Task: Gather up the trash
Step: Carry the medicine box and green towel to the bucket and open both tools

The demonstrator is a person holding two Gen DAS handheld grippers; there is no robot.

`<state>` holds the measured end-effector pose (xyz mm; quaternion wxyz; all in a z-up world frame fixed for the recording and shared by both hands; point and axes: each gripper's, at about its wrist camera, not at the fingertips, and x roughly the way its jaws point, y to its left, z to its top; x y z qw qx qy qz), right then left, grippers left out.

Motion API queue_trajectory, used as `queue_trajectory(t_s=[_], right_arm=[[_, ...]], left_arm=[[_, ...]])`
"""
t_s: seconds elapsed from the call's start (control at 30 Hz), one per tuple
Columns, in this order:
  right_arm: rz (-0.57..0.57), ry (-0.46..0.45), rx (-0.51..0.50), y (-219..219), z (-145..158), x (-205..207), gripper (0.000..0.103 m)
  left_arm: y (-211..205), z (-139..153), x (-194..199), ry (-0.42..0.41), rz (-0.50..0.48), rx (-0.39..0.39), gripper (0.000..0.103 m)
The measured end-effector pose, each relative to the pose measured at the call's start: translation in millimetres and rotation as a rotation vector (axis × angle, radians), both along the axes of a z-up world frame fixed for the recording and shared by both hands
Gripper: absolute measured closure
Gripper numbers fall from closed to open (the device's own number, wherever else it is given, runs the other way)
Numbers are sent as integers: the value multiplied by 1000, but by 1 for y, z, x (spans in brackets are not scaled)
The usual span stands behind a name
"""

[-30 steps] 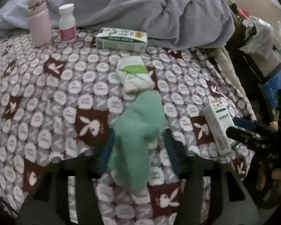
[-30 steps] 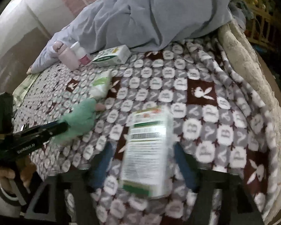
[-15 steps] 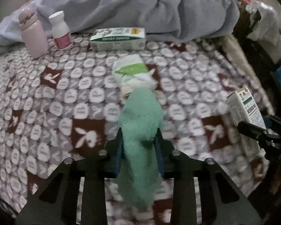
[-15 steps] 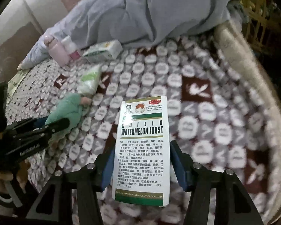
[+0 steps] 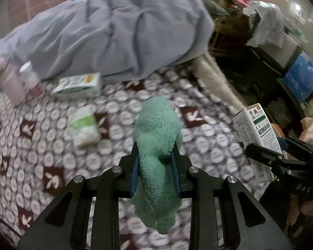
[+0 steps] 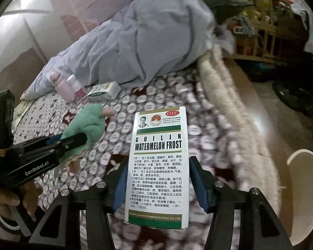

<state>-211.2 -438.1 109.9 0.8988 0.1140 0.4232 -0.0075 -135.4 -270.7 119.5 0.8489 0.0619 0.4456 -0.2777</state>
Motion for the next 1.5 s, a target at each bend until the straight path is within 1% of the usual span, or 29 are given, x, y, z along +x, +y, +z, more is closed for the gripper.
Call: queue_trajectory(t_s=[0.13, 0.43, 0.7, 0.87, 1.07, 1.23, 1.33, 1.4, 1.5], right_arm=[[-46, -20, 3, -22, 6, -15, 49], [-156, -47, 3, -69, 16, -48, 49], [-257, -60, -3, -110, 19, -79, 49], [-336, -50, -2, -141, 14, -99, 49], [-444, -23, 14, -183, 3, -126, 49], [-518, 2, 26, -212, -9, -144, 49], [-554, 18, 38, -228, -17, -151, 49], [-575, 29, 38, -237, -22, -153, 49], [-606, 42, 29, -249, -28, -156, 49]], left_arm=[[-27, 9, -8, -24, -41, 0, 79], [-83, 12, -38, -67, -131, 10, 79], [-137, 15, -55, -78, -224, 14, 79], [-170, 17, -65, -69, -283, 2, 79], [-211, 15, -78, -21, -372, -32, 79], [-247, 7, -89, 56, -445, -65, 79], [-268, 1, -96, 95, -486, -67, 79], [-280, -3, -99, 122, -500, -83, 78], [-295, -5, -101, 149, -516, -105, 74]])
